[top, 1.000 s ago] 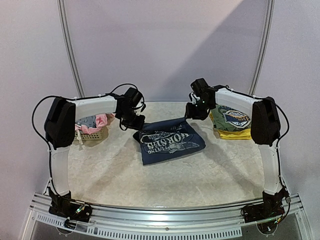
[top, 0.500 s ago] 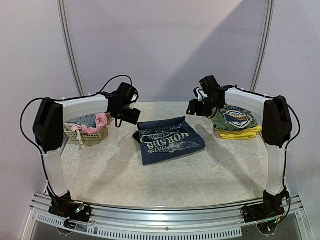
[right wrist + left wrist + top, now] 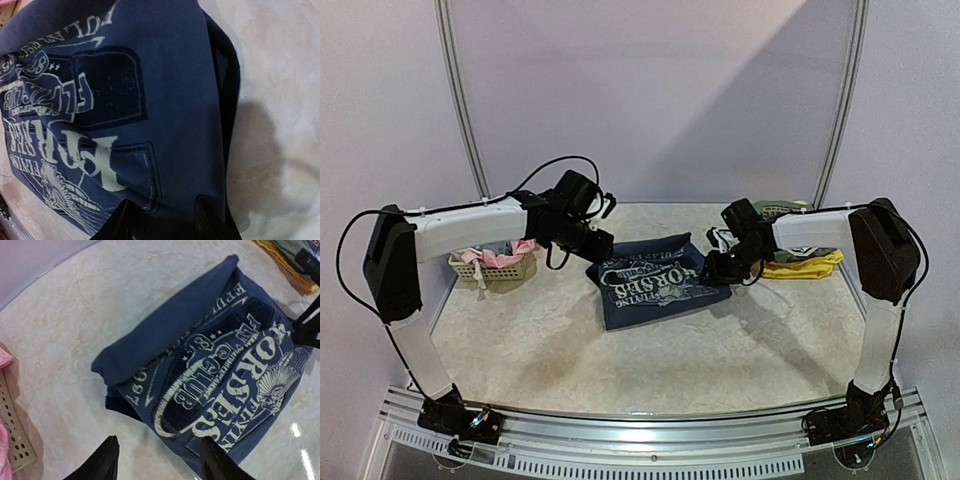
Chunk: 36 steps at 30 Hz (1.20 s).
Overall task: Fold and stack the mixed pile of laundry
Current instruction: Smooth out the square-folded tank top at the center of the board.
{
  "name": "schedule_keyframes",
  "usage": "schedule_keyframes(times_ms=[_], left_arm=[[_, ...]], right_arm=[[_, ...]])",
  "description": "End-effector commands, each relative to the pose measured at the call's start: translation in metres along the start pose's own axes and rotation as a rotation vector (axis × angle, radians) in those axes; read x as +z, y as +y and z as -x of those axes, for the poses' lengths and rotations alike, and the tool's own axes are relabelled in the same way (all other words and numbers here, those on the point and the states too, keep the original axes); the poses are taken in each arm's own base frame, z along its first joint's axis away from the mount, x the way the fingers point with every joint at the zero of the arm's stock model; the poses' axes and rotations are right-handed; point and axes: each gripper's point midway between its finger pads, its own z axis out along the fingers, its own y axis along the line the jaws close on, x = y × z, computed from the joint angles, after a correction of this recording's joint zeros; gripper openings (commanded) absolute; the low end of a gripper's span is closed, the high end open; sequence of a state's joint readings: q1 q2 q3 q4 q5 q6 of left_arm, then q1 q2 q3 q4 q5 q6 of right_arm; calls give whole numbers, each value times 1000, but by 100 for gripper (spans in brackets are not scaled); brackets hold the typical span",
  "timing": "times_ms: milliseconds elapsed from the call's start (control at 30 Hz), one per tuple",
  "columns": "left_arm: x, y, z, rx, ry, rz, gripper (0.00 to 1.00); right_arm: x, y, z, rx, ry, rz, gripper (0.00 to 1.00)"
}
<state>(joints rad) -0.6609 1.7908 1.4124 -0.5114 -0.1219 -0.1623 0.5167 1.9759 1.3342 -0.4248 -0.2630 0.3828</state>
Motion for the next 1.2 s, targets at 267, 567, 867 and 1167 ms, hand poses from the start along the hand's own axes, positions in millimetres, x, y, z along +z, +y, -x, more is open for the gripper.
schedule_keyframes(times_ms=[267, 567, 867, 1167], left_arm=[[-4, -66, -114, 13, 219, -124, 78], [17, -84, -140, -1, 202, -167, 74], [43, -89, -161, 15, 226, -174, 51], [43, -83, -174, 27, 225, -141, 2]], right_arm=[[-4, -16, -17, 35, -9, -56, 55], [-45, 8, 6, 25, -116, 11, 63], [-65, -1, 4, 48, -172, -39, 65], [-85, 0, 9, 55, -226, -54, 67]])
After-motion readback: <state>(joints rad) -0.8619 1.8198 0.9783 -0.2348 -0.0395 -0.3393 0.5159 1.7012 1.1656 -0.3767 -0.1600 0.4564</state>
